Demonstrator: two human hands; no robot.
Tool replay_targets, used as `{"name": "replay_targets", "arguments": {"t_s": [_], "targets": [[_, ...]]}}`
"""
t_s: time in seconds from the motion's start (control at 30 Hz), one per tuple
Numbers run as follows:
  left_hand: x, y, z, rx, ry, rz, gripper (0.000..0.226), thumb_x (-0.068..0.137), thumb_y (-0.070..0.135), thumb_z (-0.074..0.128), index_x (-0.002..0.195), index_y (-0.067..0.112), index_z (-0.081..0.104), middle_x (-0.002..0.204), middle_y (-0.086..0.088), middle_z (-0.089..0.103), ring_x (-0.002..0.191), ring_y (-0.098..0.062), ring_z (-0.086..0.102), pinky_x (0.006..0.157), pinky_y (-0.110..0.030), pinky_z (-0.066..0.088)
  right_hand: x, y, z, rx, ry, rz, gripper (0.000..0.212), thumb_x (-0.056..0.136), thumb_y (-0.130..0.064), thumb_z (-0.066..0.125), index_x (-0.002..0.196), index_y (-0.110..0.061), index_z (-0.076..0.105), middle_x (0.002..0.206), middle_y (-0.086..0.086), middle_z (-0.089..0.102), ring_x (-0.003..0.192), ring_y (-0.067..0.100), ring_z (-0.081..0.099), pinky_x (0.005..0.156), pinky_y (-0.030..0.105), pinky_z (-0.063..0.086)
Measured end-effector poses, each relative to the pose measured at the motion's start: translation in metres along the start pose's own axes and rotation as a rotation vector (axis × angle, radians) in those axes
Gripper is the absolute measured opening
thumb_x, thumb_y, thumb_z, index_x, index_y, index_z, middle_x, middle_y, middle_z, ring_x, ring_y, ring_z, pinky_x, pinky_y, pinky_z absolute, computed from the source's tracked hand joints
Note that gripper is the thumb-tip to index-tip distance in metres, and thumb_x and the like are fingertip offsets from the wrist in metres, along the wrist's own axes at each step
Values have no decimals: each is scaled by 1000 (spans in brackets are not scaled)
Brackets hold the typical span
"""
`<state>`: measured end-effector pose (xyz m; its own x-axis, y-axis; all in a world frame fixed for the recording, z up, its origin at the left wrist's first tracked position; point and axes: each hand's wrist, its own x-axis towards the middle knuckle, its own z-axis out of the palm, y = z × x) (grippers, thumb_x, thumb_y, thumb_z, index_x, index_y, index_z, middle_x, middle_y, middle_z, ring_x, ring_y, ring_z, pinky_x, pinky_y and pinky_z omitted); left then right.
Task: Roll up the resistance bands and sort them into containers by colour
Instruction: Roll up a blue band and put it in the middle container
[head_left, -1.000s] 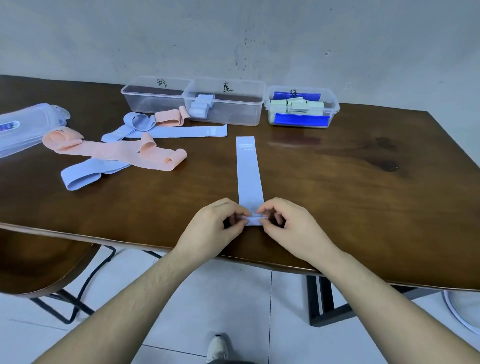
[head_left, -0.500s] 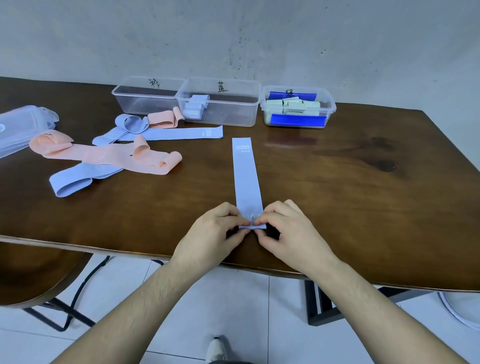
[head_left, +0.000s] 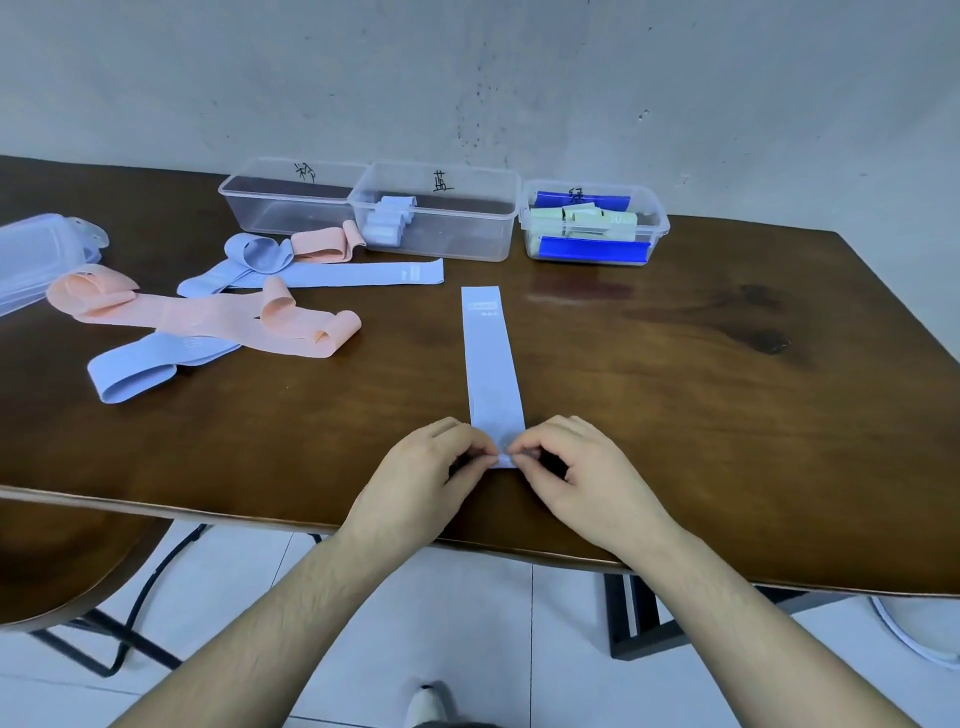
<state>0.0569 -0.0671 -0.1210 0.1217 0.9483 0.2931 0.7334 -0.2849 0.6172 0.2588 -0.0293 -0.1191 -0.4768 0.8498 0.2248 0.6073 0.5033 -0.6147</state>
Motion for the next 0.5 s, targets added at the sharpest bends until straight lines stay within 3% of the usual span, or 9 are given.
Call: {"name": "replay_targets", "arguments": {"t_s": [0.13,0.27,0.4,0.5], "targets": [[-1,1,3,52,35,59,4,94,21,66,95,20,70,93,13,59,79,-7,58,71,-26,51,1,-1,2,-21,40,1,11,96,-23,66,99,-29,74,94,-16,56,97,8,53,79,13,42],[-3,0,3,66,49,39,12,91,27,69,99,19,73,99,14,52,66,-3,49,63,-12,40,1,-1,3,-41,48,-22,10,96,-23,65,99,-27,74,93,-17,53,94,9,53,79,17,44],[-2,-3,5,83,39,48,18,86,24,76,102,18,76,99,12,57,65,-4,44,64,-12,40,-1,-1,3,-71,37,-35,14,94,-27,67,106,-27,75,94,-20,53,95,7,49,70,10,38],[-2,-4,5,71,47,49,18,90,27,71,106,19,76,97,13,59,68,-2,47,67,-12,42,-1,1,2,-139,26,-71,23,92,-29,70,114,-26,75,99,-22,51,95,3,44,78,11,38]]}}
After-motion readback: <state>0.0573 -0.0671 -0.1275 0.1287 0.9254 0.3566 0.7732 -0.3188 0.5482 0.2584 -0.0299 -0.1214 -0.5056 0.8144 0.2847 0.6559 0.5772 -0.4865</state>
